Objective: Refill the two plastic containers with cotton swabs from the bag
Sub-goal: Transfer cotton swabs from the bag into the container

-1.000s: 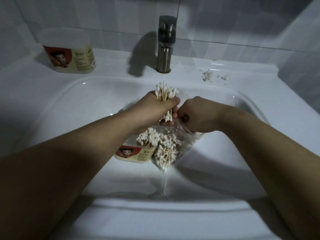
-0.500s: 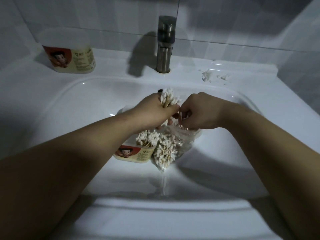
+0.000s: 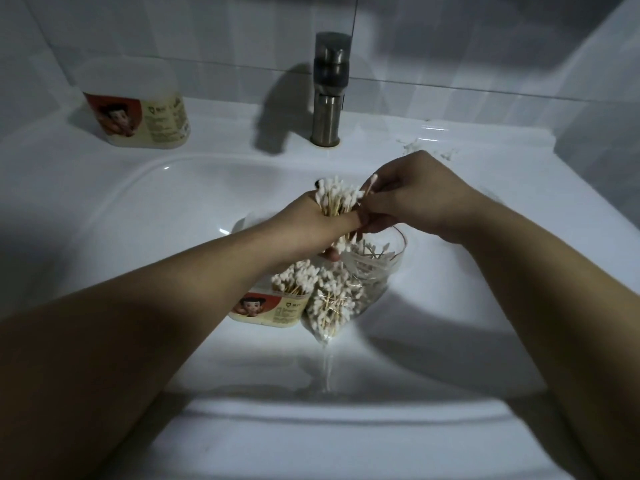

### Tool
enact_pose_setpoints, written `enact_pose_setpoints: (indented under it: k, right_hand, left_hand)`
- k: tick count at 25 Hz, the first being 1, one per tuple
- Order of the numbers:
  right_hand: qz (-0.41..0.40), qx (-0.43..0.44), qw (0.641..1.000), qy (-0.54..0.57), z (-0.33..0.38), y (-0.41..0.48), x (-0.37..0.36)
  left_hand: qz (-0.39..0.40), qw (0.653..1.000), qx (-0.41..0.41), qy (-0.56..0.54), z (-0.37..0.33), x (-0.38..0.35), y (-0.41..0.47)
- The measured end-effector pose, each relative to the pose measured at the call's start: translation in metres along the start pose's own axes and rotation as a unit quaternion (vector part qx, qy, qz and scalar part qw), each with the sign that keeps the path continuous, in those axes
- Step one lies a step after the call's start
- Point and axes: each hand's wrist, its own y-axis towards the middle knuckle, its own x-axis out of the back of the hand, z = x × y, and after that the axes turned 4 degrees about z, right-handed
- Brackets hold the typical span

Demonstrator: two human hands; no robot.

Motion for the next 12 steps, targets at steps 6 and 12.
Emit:
enact_pose_setpoints:
  k: [6,12]
  right_hand:
    - [-0.013,0.011,0.997,0.079,0.001,-0.0003,0.0012]
    - [-0.066,0.034,0.996,0.05,-0.0044,0.005,-0.0065]
  left_hand:
    - [-0.004,1.0,-0.027,0.005,-0.0038,0.0029,-0.0017]
    - [-0.014,0.999,-0.027,-0.029,0.0,0.0035,0.0014]
